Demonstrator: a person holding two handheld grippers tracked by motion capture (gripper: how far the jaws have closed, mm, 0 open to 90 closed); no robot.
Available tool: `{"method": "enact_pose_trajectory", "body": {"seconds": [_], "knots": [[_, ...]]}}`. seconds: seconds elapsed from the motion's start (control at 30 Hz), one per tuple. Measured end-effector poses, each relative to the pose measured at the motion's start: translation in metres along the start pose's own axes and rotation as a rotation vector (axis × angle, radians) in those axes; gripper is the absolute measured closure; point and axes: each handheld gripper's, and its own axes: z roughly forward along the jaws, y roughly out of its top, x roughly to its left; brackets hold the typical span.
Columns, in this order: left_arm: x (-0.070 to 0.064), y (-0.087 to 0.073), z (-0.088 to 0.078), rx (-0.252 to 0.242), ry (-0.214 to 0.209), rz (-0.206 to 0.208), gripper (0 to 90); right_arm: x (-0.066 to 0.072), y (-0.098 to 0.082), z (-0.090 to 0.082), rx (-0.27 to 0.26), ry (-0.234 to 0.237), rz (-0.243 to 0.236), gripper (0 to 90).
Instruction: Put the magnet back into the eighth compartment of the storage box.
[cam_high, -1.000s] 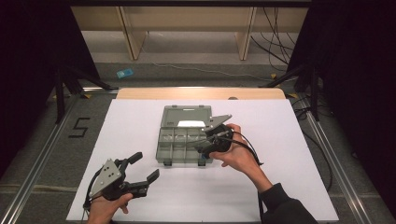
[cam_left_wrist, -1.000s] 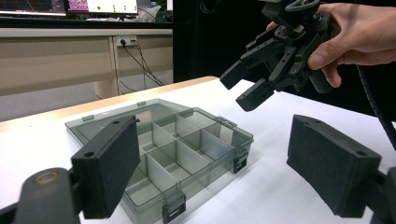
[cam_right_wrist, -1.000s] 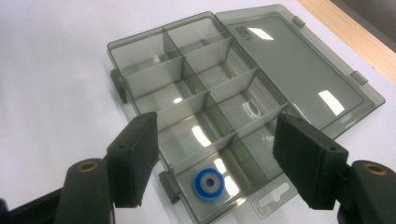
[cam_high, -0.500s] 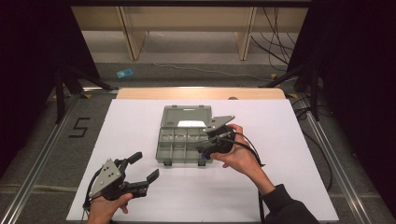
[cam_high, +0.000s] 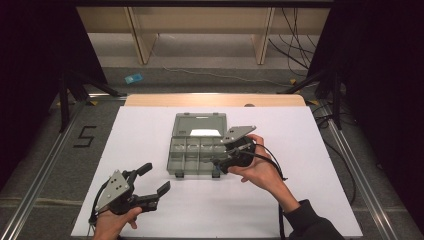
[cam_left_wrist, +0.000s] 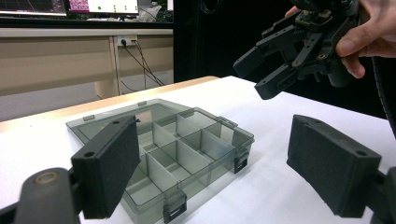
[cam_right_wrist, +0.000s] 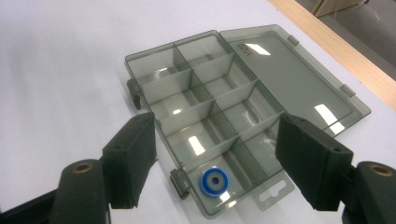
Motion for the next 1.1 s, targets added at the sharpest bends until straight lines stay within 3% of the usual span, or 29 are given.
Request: {"method": "enact_pose_trajectory", "body": {"seconds": [0.27, 0.63, 1.1], "knots": [[0.000, 0.000, 0.000, -0.001, -0.001, 0.000, 16.5, 0.002, -0.002, -0.010, -0.030, -0.024, 0.007, 29.8], [0.000, 0.000, 0.000, -0.001, -0.002, 0.000, 16.5, 0.001, -0.008, -0.019, -0.053, -0.016, 0.024, 29.8], [0.000, 0.000, 0.001, 0.000, -0.002, 0.000, 16.6, 0.002, -0.028, -0.028, -0.098, -0.017, 0.063, 29.1]]}}
